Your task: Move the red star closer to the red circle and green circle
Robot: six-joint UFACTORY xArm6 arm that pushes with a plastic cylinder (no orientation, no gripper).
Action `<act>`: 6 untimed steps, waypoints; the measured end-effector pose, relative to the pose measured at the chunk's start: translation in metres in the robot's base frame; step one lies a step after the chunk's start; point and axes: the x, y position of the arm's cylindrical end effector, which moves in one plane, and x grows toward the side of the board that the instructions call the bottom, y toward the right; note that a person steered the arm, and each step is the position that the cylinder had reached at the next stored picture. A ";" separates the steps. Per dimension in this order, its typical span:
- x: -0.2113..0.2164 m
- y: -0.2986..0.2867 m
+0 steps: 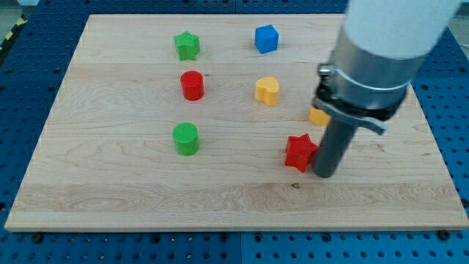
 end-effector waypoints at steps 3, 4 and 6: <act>-0.040 -0.044; -0.045 -0.051; -0.074 -0.032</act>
